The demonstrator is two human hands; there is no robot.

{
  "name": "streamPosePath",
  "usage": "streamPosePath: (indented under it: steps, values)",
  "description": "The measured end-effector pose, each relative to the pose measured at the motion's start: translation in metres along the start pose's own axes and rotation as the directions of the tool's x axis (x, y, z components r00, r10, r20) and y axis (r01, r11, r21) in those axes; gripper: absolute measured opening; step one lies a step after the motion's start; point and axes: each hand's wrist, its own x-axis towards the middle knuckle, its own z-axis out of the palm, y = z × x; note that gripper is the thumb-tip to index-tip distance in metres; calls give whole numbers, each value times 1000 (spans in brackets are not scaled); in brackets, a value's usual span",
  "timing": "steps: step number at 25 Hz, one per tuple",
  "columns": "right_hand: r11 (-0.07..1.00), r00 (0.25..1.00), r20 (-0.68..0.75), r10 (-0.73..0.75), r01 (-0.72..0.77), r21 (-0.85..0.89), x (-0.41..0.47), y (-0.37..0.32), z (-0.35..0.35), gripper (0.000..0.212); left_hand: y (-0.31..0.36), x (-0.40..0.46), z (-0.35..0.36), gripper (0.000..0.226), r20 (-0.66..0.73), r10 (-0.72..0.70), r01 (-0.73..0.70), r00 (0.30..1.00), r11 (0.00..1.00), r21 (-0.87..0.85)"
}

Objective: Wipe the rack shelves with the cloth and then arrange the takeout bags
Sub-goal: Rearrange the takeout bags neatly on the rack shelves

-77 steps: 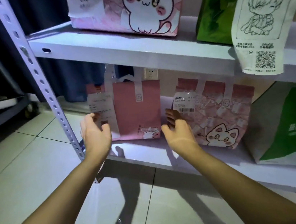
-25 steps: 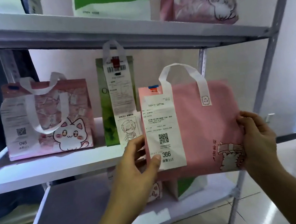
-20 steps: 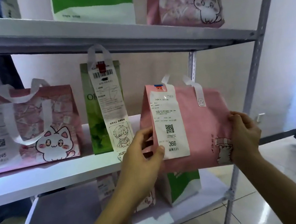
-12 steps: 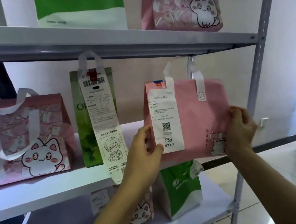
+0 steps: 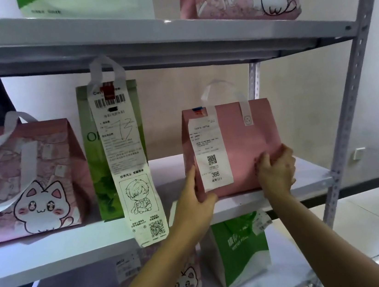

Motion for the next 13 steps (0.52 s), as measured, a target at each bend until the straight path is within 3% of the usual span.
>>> streamPosePath:
  steps: [3, 8, 13]
  values:
    - [998, 996, 79, 44, -46, 31, 8, 6, 8, 57, 3, 18, 2, 76, 42, -4, 2, 999, 998, 68]
    - [993, 996, 79, 46, -54, 103, 28, 20, 14, 45, 3, 44, 4, 74, 110, -34, 23, 993, 995, 95]
    - [996, 994, 78, 75, -79, 51, 37, 25, 21, 39, 11, 61, 1, 76, 117, -13, -2, 993, 992, 123]
